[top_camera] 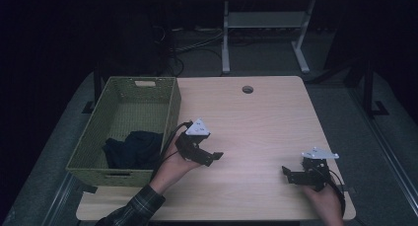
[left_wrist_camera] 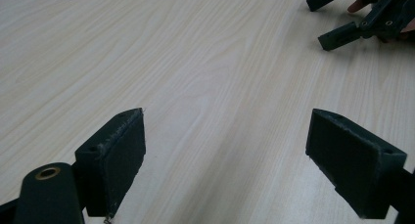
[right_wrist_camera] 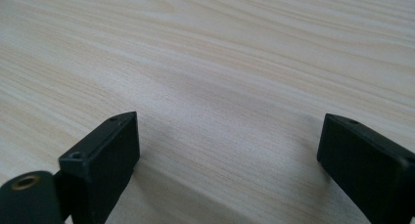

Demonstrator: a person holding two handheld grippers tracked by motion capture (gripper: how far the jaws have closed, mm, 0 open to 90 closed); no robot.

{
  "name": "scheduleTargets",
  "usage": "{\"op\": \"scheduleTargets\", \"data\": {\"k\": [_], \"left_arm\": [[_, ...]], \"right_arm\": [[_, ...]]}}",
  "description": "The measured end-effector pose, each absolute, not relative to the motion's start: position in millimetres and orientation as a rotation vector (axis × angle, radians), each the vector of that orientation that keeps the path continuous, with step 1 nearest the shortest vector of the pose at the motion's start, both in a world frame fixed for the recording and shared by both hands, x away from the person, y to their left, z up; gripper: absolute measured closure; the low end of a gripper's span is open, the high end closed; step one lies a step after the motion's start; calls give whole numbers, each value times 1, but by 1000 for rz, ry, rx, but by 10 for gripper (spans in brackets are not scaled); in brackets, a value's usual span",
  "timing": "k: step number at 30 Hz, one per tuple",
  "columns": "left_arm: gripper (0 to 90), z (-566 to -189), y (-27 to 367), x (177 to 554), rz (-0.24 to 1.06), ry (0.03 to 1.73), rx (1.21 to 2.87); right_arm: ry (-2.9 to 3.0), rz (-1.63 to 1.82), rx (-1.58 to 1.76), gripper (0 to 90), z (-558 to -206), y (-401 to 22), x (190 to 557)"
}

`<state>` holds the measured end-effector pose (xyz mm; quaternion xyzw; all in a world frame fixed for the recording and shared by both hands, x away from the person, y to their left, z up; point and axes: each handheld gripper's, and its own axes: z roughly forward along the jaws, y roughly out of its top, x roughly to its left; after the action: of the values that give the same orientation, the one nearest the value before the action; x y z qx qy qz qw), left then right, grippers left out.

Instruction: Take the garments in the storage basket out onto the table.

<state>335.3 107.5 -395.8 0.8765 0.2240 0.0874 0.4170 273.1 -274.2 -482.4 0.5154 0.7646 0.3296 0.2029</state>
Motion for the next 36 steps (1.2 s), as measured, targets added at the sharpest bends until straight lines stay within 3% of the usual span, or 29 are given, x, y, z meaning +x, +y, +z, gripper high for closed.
{"op": "scheduleTargets", "data": {"k": [36], "left_arm": [[145, -363, 129, 357, 116, 404, 2145]], "right_arm": [[2131, 918, 1437, 83, -482, -274, 273]]}}
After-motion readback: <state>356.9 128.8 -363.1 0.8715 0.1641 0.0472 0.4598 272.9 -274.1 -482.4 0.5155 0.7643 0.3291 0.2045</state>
